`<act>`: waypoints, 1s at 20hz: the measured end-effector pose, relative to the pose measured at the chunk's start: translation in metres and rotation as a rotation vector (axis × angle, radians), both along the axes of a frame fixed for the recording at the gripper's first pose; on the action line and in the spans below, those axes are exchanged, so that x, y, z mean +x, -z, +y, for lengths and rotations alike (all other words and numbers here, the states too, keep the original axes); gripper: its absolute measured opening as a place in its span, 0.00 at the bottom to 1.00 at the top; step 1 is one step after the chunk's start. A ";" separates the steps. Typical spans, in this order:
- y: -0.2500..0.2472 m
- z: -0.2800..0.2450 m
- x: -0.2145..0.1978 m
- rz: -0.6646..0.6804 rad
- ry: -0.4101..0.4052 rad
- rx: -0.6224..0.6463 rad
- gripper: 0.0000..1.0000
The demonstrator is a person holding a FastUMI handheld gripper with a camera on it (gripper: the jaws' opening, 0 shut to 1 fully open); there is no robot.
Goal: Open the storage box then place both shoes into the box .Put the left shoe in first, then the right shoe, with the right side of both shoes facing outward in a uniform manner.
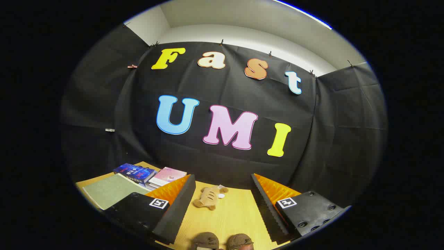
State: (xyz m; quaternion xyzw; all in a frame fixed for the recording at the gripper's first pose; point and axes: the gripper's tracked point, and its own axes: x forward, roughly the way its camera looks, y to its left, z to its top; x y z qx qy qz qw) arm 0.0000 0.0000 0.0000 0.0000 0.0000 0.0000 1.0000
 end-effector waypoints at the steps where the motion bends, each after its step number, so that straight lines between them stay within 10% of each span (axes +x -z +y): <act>1: 0.002 0.000 -0.001 0.004 -0.002 0.002 0.97; 20: 0.017 -0.002 -0.002 0.053 -0.005 0.025 0.97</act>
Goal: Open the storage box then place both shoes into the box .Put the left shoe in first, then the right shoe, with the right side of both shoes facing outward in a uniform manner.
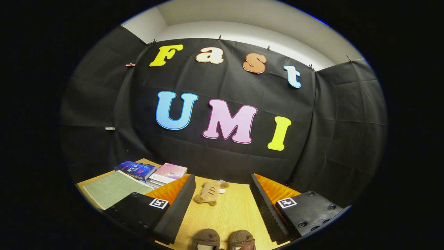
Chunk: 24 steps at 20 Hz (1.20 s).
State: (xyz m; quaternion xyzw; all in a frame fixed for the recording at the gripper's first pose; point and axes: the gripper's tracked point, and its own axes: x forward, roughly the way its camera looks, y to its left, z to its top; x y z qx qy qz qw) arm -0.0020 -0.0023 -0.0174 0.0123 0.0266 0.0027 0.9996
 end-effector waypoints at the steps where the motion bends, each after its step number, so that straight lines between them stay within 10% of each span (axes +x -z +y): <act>1: 0.001 0.000 -0.001 0.002 -0.002 0.000 0.97; 24: 0.002 0.009 0.005 0.005 -0.038 -0.003 0.97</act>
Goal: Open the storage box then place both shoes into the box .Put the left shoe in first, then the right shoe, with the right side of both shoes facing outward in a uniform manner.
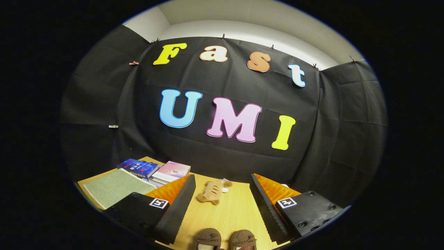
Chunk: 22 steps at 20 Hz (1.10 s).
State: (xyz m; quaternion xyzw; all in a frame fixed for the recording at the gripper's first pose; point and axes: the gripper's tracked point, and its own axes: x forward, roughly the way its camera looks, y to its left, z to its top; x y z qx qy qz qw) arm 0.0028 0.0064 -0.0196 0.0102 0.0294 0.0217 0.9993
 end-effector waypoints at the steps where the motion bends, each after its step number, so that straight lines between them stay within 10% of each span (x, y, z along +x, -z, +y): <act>1: 0.000 0.001 0.000 -0.001 -0.004 -0.001 0.97; 7: -0.003 0.025 0.006 -0.022 -0.106 0.004 0.97; 22: 0.036 0.160 -0.031 0.291 -0.874 0.571 0.98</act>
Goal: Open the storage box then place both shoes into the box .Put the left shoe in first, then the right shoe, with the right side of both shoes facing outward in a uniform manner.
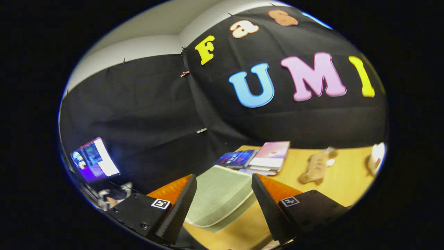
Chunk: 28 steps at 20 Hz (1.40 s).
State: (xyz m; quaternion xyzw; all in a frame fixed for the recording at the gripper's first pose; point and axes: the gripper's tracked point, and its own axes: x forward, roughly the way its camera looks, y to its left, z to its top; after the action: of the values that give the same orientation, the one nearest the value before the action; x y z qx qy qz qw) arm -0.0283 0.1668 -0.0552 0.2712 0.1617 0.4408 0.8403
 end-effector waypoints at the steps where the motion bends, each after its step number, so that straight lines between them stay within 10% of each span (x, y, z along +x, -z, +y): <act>1: 0.008 0.008 -0.002 0.071 -0.049 0.048 0.98; 14: 0.132 0.068 -0.009 0.760 -0.384 0.336 0.98; 24: 0.140 0.095 -0.019 0.949 -0.513 0.577 0.95; 28: 0.146 0.087 -0.021 0.921 -0.521 0.612 0.34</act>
State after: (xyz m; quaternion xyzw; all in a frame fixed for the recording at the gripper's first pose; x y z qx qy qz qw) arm -0.0497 0.2542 -0.2013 0.6147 0.4355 0.4957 0.4323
